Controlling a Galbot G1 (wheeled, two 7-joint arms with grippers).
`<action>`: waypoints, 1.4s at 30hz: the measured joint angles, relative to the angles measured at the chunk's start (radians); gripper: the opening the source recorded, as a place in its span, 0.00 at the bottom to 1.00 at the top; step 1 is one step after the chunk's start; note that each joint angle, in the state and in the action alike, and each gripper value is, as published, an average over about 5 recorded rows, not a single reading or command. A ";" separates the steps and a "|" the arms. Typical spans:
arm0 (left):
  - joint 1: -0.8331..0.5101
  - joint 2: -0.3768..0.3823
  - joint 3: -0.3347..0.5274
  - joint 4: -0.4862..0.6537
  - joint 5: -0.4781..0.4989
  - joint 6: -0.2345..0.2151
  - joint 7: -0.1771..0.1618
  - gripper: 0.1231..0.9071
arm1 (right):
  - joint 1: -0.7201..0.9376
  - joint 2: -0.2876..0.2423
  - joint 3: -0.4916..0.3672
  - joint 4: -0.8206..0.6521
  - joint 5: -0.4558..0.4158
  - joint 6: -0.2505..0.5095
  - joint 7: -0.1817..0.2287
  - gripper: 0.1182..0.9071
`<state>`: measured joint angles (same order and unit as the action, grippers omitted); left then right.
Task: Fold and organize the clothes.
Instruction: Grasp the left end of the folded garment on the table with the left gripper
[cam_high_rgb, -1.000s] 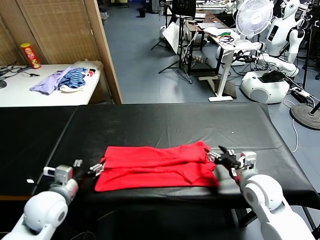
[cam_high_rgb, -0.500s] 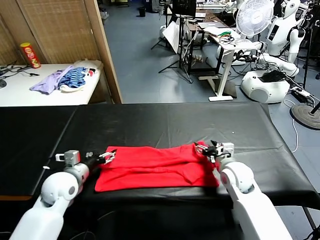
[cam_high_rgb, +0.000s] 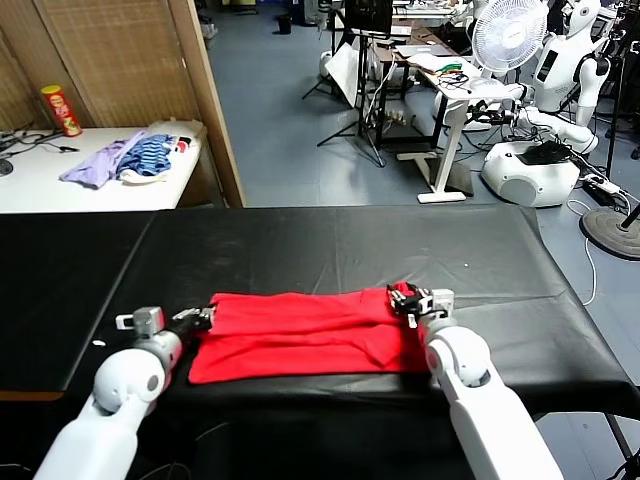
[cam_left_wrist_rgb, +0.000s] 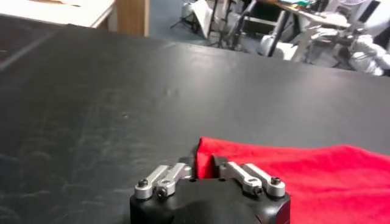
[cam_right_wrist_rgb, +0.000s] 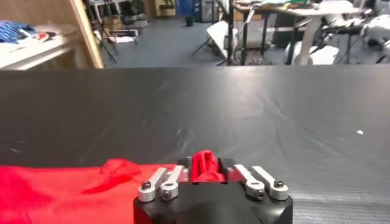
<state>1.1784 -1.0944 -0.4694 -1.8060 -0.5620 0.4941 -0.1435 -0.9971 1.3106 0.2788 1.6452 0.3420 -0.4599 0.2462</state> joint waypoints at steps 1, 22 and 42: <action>0.003 -0.007 0.001 -0.002 0.030 -0.011 -0.001 0.01 | -0.004 0.007 0.000 -0.002 -0.005 0.006 0.005 0.03; 0.062 -0.001 -0.057 -0.091 0.007 0.006 0.004 0.70 | -0.117 -0.042 0.068 0.185 0.111 -0.020 -0.037 0.81; 0.229 -0.146 -0.109 -0.137 0.050 -0.030 0.035 0.54 | -0.160 -0.050 0.052 0.274 0.099 -0.006 -0.051 0.86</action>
<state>1.4076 -1.2406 -0.5780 -1.9429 -0.5124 0.4639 -0.1083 -1.1572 1.2604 0.3312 1.9192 0.4410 -0.4663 0.1955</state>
